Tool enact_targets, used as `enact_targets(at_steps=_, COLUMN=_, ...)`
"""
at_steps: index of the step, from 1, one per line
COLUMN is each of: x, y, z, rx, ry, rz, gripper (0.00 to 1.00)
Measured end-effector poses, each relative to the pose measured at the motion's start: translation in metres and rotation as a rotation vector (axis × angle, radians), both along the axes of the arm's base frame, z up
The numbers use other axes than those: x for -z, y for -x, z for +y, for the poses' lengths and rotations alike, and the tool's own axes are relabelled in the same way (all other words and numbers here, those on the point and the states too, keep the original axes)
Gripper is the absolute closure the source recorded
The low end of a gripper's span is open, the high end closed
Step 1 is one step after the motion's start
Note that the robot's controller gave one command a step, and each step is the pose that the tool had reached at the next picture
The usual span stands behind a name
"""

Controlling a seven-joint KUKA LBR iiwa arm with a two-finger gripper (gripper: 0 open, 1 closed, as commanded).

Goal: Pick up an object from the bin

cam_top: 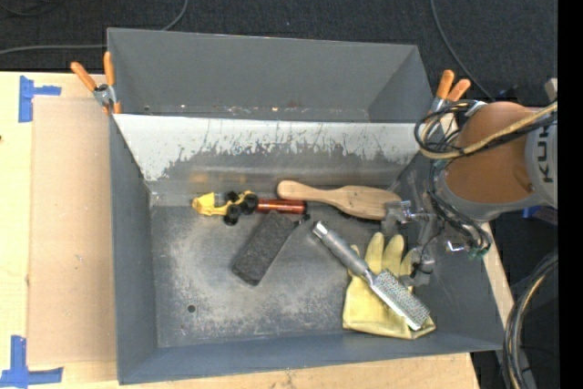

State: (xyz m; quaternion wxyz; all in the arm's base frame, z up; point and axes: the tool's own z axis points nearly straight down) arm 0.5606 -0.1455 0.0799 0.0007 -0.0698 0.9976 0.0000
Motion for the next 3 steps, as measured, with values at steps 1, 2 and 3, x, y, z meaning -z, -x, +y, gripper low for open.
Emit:
enact_targets(at_steps=1, x=-0.077, y=0.008, z=-0.006, rx=0.006, ry=0.000, rz=-0.011, gripper=0.00)
enact_targets(at_steps=2, x=0.012, y=0.005, z=-0.004, rx=-0.004, ry=-0.003, rz=0.011, gripper=0.00)
enact_targets(at_steps=3, x=0.010, y=0.013, z=-0.010, rx=-0.135, ry=-0.001, rz=-0.014, gripper=0.00)
